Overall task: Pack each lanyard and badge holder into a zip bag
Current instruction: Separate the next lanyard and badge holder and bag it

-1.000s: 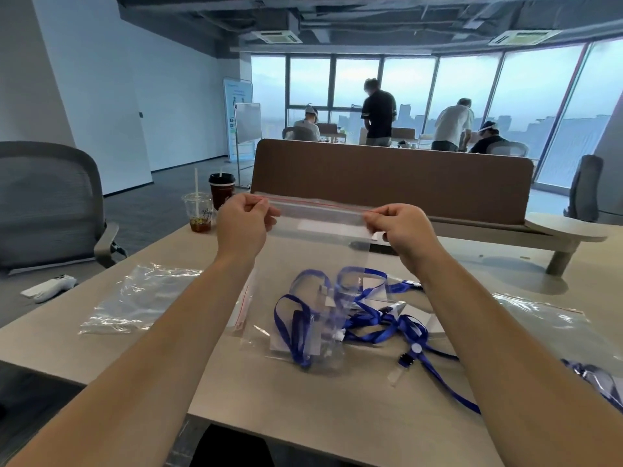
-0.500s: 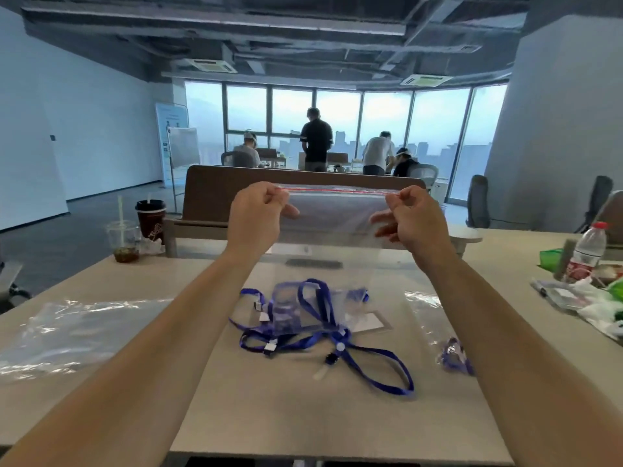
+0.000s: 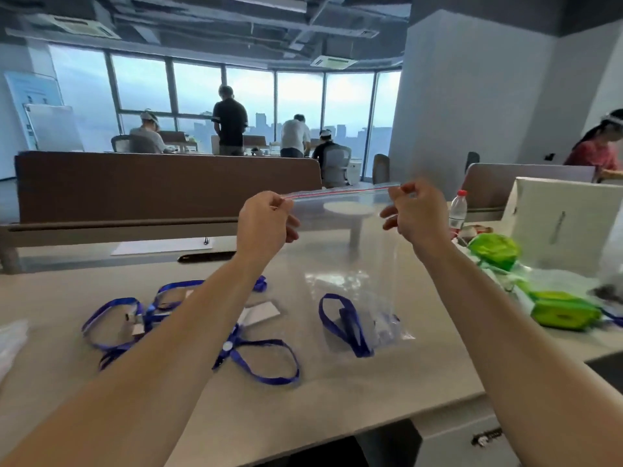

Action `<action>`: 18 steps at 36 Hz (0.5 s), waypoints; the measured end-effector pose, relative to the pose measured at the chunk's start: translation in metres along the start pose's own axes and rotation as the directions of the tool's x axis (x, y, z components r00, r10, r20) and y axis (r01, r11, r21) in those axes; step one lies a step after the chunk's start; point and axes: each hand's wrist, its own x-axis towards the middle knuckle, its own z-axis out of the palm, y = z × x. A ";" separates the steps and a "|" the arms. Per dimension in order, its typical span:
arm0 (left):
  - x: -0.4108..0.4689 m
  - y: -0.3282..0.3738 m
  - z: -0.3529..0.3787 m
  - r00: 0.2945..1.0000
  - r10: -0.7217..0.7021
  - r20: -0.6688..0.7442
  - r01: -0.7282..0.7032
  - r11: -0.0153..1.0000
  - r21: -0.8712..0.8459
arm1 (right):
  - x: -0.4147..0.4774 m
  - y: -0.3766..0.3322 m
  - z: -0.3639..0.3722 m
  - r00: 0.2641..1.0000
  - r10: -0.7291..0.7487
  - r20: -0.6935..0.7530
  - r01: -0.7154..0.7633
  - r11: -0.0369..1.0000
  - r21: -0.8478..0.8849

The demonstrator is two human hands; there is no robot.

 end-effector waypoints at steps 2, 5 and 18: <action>0.008 -0.009 0.021 0.999 -0.034 0.014 0.034 0.999 -0.038 | 0.011 0.018 -0.002 0.999 0.027 -0.018 -0.027 0.999 -0.020; 0.021 -0.028 0.051 0.997 -0.079 0.016 0.079 0.996 -0.044 | 0.031 0.051 0.003 0.995 0.092 -0.031 -0.093 0.995 -0.034; 0.057 -0.141 0.139 0.933 -0.283 0.223 0.225 0.940 0.255 | 0.100 0.190 0.073 0.935 0.348 0.069 -0.344 0.937 -0.060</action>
